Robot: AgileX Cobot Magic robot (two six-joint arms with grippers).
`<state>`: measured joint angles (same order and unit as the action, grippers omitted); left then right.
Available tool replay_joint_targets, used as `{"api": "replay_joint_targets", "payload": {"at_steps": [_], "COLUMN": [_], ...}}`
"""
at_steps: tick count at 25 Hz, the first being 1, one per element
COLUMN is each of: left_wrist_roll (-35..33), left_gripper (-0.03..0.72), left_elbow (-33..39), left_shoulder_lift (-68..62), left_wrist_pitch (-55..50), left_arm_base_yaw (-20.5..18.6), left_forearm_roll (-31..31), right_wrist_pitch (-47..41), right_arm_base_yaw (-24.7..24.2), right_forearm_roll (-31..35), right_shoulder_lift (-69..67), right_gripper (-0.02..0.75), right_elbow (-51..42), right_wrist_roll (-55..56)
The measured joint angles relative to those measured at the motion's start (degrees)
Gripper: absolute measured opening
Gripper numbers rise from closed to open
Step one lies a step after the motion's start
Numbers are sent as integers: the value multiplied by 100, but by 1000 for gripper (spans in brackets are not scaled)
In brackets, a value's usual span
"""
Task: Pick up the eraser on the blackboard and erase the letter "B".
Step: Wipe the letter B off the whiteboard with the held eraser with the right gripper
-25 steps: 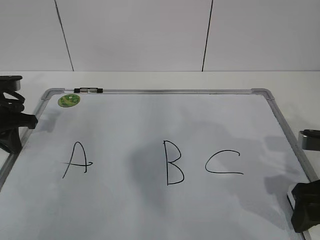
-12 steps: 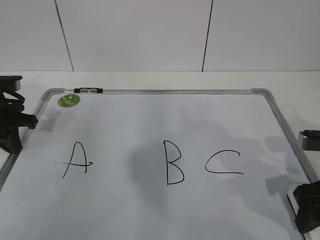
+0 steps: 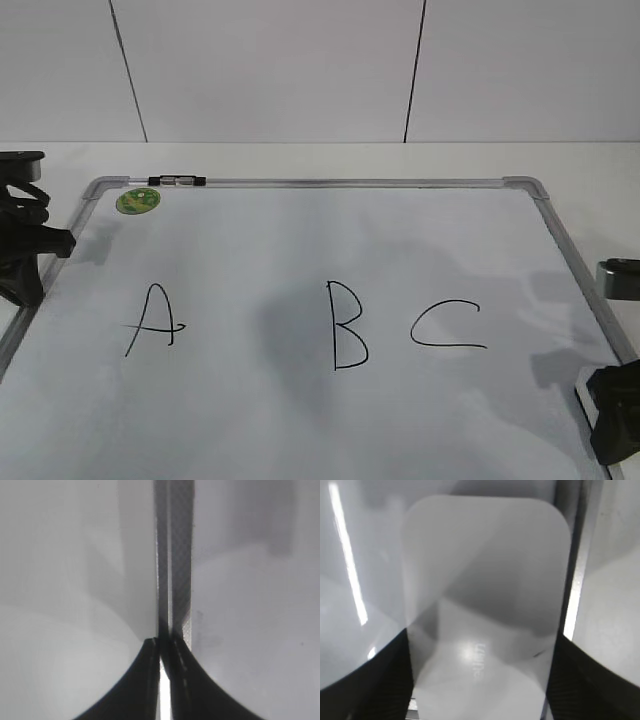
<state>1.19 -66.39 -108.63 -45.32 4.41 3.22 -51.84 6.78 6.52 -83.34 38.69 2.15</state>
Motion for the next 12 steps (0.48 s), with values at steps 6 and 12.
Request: {"api": "replay_joint_targets", "payload": {"at_steps": [6,12], "left_wrist_roll": [0,0], "left_gripper": [25,25], "left_elbow": [-9,-9], "left_shoulder_lift": [0,0], "left_wrist_pitch": [27,36], "left_arm_base_yaw": [0,0], "left_forearm_roll": [22,22], "right_wrist_pitch": [-630,-886], "right_arm_base_yaw": [0,0], "right_forearm_roll": [-92,-201], "right_shoulder_lift": [-39,-3], "right_gripper": [534,534], "right_elbow": [622,1257], "right_wrist_roll": [94,257]}}
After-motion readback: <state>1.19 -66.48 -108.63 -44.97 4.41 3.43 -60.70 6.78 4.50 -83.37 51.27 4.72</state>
